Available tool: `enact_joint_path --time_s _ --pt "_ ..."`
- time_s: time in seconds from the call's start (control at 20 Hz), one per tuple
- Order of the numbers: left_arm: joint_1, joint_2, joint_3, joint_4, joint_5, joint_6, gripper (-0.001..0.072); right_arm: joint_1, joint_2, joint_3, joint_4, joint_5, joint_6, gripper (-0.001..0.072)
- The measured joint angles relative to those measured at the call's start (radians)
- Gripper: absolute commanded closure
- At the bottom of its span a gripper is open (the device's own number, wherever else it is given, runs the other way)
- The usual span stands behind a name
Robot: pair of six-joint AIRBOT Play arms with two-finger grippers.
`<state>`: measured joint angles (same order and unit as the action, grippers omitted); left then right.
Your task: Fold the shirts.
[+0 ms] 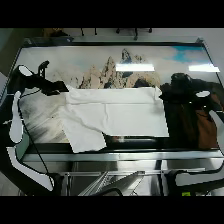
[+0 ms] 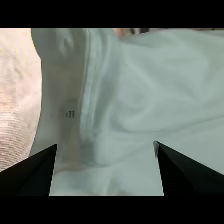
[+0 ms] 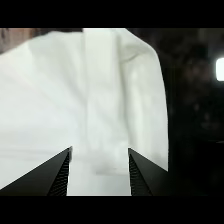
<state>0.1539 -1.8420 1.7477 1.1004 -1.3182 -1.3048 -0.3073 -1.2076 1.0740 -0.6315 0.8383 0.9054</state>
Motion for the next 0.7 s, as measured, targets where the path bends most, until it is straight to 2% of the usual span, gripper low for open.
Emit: enact_joint_path --time_s 0.15,0.35,0.55,0.7 --pt "0.031 0.050 0.016 0.002 -0.136 -0.066 0.0042 -0.083 0.111 0.003 -0.019 0.087 0.006 0.0302" --pt "0.085 0.229 -0.288 0.005 -0.227 -0.113 0.0041 -0.218 0.220 -0.063 -0.097 0.224 0.050 0.0300" --pt "0.121 0.434 -0.739 -0.010 -0.153 -0.127 0.0041 -0.293 0.257 -0.186 -0.125 0.281 0.076 0.0295" --pt "0.127 0.535 -1.007 -0.058 -0.047 -0.098 0.0041 -0.311 0.262 -0.267 -0.130 0.298 0.084 0.0295"
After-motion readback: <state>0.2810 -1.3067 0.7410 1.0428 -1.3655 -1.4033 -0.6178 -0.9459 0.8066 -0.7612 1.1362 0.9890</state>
